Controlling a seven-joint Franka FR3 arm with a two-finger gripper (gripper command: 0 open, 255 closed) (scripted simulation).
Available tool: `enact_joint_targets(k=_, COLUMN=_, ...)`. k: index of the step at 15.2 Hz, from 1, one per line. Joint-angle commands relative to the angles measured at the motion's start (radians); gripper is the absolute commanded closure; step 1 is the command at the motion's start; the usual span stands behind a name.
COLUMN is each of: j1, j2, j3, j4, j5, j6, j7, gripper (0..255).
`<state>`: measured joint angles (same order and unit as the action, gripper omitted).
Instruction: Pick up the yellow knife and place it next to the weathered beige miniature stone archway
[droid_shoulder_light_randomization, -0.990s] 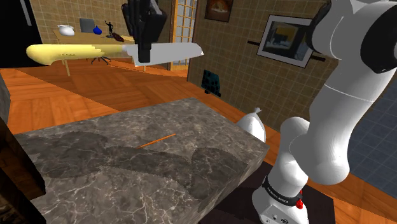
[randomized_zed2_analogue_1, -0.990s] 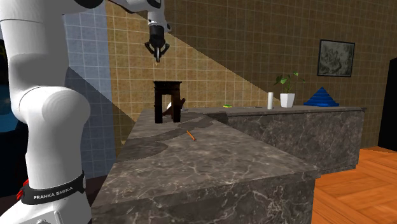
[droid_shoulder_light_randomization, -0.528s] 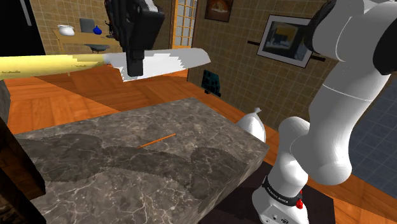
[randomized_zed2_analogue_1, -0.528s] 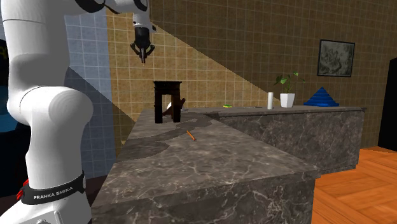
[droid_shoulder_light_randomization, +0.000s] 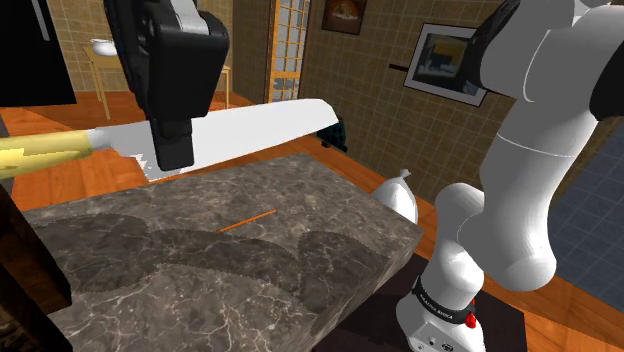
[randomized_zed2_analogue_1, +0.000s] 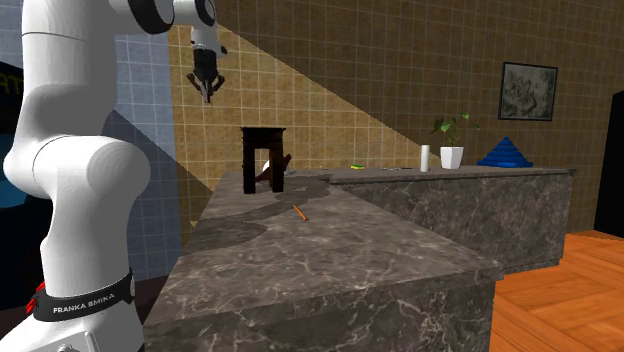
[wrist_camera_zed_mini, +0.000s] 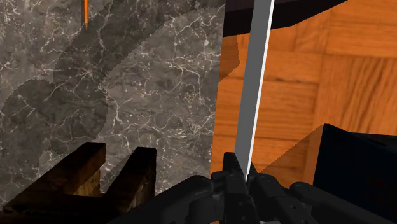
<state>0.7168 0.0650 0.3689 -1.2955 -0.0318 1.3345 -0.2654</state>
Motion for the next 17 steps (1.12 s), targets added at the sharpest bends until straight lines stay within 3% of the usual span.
enact_joint_targets(k=1, j1=0.0, j2=-0.016, j3=0.001, j4=-0.046, j5=0.006, j6=0.032, j7=0.004, gripper=255)
enact_joint_targets(k=17, j1=-0.013, j2=-0.102, j3=-0.011, j4=-0.37, j5=0.037, j6=0.275, j7=-0.017, gripper=255)
